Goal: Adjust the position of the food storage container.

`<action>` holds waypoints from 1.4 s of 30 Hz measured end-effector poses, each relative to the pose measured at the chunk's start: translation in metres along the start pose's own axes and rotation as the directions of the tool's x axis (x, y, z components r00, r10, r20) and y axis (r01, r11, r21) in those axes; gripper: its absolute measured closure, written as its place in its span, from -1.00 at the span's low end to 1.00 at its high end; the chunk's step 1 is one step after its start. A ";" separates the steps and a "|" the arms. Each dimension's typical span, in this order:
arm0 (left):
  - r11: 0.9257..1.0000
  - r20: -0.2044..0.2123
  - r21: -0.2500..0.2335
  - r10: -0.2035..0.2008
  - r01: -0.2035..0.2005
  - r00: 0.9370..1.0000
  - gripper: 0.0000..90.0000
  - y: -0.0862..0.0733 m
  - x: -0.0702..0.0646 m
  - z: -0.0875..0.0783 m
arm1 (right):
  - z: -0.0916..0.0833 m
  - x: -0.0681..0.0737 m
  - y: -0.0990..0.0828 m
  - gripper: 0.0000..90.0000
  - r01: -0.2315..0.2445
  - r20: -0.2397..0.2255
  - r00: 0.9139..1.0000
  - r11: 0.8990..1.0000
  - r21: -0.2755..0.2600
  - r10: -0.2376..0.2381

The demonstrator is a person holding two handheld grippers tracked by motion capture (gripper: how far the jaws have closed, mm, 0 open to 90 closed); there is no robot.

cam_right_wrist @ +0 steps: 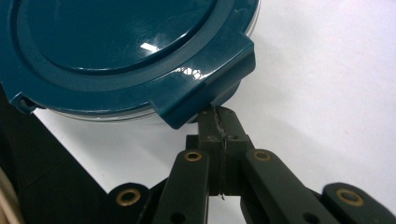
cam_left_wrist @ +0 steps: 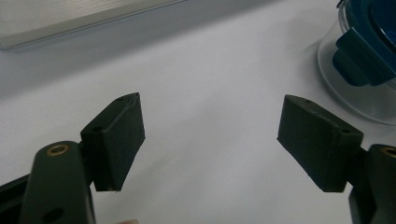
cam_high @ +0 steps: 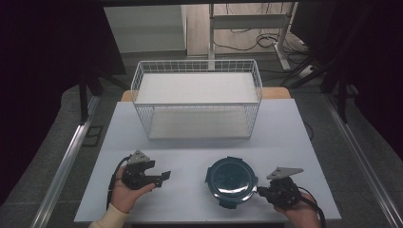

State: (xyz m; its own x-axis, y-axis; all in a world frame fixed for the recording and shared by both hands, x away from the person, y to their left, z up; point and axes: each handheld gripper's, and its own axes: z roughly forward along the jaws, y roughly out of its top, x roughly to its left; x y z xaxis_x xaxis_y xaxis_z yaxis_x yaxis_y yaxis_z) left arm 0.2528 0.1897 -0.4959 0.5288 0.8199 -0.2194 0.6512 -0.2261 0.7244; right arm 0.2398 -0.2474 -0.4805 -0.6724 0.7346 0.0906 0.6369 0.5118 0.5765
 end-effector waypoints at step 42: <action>0.999 -0.004 -0.017 -0.050 0.050 0.999 -0.50 0.001 0.008 -0.003 | 0.054 0.032 0.064 0.99 0.128 -0.076 0.989 0.992 0.023 -0.126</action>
State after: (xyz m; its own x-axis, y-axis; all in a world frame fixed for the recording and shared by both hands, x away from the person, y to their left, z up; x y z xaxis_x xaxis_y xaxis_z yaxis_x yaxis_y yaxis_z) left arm 0.2563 0.1975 -0.4949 0.4936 0.8321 -0.2528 0.6673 -0.1760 0.7237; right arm 0.2787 -0.1671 -0.4847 -0.7738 0.6285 0.0785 0.5540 0.6115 0.5649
